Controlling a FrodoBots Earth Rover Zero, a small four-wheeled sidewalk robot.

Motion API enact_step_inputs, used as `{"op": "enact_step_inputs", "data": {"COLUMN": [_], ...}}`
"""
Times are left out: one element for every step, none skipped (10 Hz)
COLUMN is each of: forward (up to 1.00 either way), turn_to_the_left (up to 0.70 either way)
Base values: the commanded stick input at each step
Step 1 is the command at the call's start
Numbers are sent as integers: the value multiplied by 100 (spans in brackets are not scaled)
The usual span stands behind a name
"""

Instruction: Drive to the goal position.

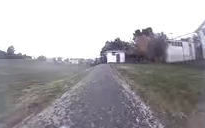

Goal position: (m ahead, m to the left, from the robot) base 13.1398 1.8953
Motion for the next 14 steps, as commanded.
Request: {"op": "enact_step_inputs", "data": {"forward": [70,70,70,70,70,70,70,70,70,70,70,70,70,70], "turn_to_the_left": [-9,-9,-9,-4,-7,-6,-3,-2,-4,-6,-3,0,0,0]}}
